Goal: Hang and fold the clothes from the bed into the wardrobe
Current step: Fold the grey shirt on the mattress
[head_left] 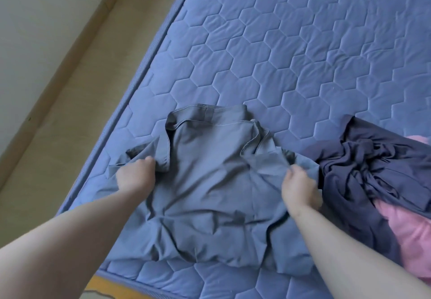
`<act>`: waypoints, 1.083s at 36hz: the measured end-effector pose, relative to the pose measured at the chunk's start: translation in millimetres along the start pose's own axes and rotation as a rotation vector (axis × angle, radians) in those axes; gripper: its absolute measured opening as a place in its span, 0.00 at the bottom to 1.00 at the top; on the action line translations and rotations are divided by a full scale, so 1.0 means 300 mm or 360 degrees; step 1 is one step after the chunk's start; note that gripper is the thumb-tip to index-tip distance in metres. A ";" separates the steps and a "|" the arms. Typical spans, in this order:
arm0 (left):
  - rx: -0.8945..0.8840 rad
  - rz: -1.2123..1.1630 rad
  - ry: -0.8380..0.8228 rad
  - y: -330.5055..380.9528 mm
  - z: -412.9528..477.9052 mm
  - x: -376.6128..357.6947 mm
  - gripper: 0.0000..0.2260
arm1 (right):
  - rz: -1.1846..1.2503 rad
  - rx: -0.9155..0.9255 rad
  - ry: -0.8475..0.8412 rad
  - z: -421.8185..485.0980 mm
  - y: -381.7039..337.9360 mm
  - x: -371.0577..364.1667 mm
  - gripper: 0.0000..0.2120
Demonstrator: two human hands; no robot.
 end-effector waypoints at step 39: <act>-0.0768 -0.0377 0.0373 0.387 0.227 0.293 0.23 | 0.0517 -0.0007 -0.0103 0.066 -0.186 -0.132 0.19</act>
Point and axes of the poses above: each hand's wrist, its own z-axis towards the middle knuckle, its own x-axis out of the back of the hand, y = z × x, the point moved 10 cm from there along z, towards the middle knuckle, and after that the axes turned 3 degrees about y, right-handed, at the moved point
